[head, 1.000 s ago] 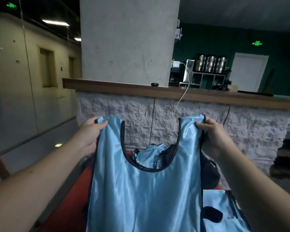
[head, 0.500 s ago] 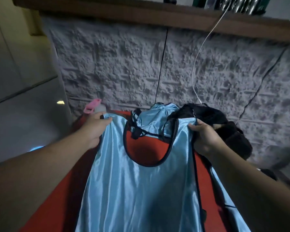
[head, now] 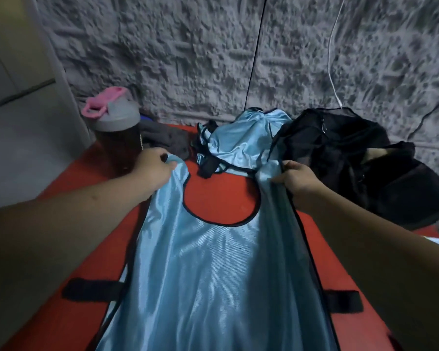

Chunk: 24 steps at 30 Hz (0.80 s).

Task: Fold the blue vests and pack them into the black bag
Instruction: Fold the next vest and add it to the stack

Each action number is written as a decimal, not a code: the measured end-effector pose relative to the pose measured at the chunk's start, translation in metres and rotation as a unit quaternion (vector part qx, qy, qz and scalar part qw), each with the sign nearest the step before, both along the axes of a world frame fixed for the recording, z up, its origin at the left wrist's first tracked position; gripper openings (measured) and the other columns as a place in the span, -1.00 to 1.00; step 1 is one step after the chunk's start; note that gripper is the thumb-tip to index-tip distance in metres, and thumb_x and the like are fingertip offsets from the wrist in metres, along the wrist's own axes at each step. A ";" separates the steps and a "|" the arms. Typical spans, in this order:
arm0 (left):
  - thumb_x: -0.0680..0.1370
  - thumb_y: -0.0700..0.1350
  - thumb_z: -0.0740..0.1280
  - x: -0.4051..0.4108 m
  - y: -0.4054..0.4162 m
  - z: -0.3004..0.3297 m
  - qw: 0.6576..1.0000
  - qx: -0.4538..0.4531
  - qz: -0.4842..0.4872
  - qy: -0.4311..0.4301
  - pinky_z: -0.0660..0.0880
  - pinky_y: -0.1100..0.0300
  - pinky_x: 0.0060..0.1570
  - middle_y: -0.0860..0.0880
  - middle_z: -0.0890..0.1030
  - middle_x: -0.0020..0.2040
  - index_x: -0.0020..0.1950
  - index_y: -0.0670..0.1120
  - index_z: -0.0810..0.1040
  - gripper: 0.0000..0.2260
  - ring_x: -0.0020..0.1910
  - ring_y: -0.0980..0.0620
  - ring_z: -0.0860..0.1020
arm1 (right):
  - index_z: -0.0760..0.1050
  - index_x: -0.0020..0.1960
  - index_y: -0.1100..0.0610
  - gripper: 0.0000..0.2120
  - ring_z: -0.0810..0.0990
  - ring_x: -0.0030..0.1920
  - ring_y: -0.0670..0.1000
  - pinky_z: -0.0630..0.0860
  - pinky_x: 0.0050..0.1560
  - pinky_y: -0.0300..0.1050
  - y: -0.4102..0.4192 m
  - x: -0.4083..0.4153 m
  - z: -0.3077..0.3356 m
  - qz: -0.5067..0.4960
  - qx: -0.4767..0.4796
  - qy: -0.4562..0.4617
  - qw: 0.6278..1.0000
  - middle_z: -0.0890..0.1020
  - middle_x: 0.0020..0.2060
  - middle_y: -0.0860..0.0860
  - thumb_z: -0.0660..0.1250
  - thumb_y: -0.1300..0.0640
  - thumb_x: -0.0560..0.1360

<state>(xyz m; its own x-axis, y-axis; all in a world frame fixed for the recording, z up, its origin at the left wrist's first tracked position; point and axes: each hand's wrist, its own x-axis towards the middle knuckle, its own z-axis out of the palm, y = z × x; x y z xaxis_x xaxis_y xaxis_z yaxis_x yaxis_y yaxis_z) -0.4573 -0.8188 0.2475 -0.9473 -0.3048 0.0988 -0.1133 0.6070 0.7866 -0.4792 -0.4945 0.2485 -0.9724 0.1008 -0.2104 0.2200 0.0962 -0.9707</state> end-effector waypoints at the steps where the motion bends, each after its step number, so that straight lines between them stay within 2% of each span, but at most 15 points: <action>1: 0.56 -0.14 0.40 0.000 -0.002 -0.003 0.999 -0.042 0.005 -0.005 0.37 0.12 -0.25 -0.05 0.44 -0.32 -0.25 -0.16 0.46 -0.77 -0.27 -0.07 0.45 | 0.63 -0.05 0.18 -0.79 0.65 -0.26 0.09 0.66 -0.19 0.00 0.001 0.000 -0.004 -0.003 0.038 0.010 0.999 0.70 -0.18 0.15 0.44 0.44 0.43; 3: 0.57 -0.15 0.39 0.002 -0.005 -0.004 0.991 -0.130 0.009 -0.008 0.34 0.10 -0.22 -0.10 0.47 -0.29 -0.25 -0.19 0.45 -0.76 -0.23 -0.13 0.48 | 0.64 -0.04 0.15 -0.84 0.66 -0.27 0.02 0.66 -0.24 -0.08 0.007 -0.003 -0.010 -0.026 0.153 0.043 0.987 0.71 -0.19 0.06 0.49 0.33 0.43; 5: 0.59 -0.16 0.37 0.005 -0.006 -0.005 0.982 -0.187 -0.003 0.000 0.35 0.10 -0.18 -0.16 0.53 -0.21 -0.19 -0.22 0.49 -0.80 -0.17 -0.17 0.51 | 0.64 -0.02 0.16 -0.82 0.67 -0.18 0.05 0.66 -0.19 -0.03 0.013 -0.006 -0.011 -0.047 0.294 0.070 0.952 0.70 -0.18 0.03 0.50 0.21 0.38; 8: 0.60 -0.20 0.35 0.008 -0.005 -0.012 0.970 -0.239 -0.023 0.029 0.39 0.08 -0.16 -0.17 0.55 -0.15 -0.08 -0.21 0.50 -0.90 -0.15 -0.17 0.51 | 0.58 -0.01 0.10 -0.79 0.62 -0.09 0.13 0.48 -0.17 -0.12 0.023 -0.003 -0.004 -0.060 0.407 0.078 0.908 0.65 -0.10 0.07 0.46 0.15 0.37; 11: 0.60 -0.25 0.29 0.006 -0.007 -0.014 0.942 -0.332 -0.047 0.028 0.38 0.05 -0.23 -0.12 0.48 -0.20 -0.03 -0.15 0.42 -0.94 -0.20 -0.20 0.52 | 0.55 0.16 0.11 -0.68 0.59 0.03 0.17 0.43 -0.08 -0.14 0.035 -0.001 -0.002 -0.047 0.447 0.070 0.890 0.63 0.05 0.11 0.42 0.23 0.41; 14: 0.59 -0.29 0.28 0.001 -0.016 -0.014 0.917 -0.393 -0.063 0.021 0.52 -0.05 -0.21 -0.09 0.44 -0.22 0.02 -0.12 0.39 -0.89 -0.23 -0.23 0.52 | 0.54 0.28 0.10 -0.56 0.61 0.10 0.17 0.41 -0.03 -0.18 0.042 -0.001 -0.005 -0.040 0.460 0.080 0.883 0.64 0.11 0.11 0.46 0.24 0.41; 16: 0.59 -0.29 0.29 0.002 -0.018 -0.014 0.903 -0.422 -0.072 0.015 0.56 -0.11 -0.19 -0.11 0.47 -0.19 0.05 -0.11 0.38 -0.87 -0.20 -0.26 0.56 | 0.55 0.23 0.12 -0.61 0.60 0.01 0.16 0.42 -0.06 -0.17 0.042 0.002 -0.007 -0.038 0.468 0.082 0.879 0.64 0.08 0.14 0.45 0.25 0.42; 19: 0.58 -0.29 0.30 0.006 -0.019 -0.015 0.877 -0.472 -0.089 0.017 0.55 -0.06 -0.23 -0.16 0.53 -0.12 0.00 -0.09 0.28 -0.80 -0.16 -0.29 0.61 | 0.53 0.13 0.13 -0.73 0.54 -0.12 0.14 0.43 -0.16 -0.13 0.040 0.009 -0.010 -0.043 0.476 0.082 0.874 0.61 -0.01 0.16 0.39 0.29 0.45; 21: 0.53 -0.28 0.39 0.009 -0.021 -0.016 0.844 -0.525 -0.104 0.035 0.47 0.00 -0.37 -0.16 0.54 -0.16 0.01 -0.10 0.30 -0.73 -0.26 -0.27 0.62 | 0.52 0.09 0.14 -0.76 0.51 -0.16 0.14 0.42 -0.19 -0.12 0.038 0.014 -0.009 -0.044 0.480 0.086 0.872 0.57 -0.05 0.15 0.31 0.34 0.46; 24: 0.38 -0.26 0.57 0.010 -0.024 -0.021 0.796 -0.587 -0.129 0.075 0.27 0.12 -0.53 -0.12 0.47 -0.26 0.16 -0.13 0.39 -0.52 -0.46 -0.19 0.56 | 0.51 0.04 0.14 -0.78 0.48 -0.19 0.16 0.41 -0.20 -0.12 0.036 0.019 -0.009 -0.041 0.505 0.088 0.858 0.56 -0.09 0.16 0.26 0.35 0.46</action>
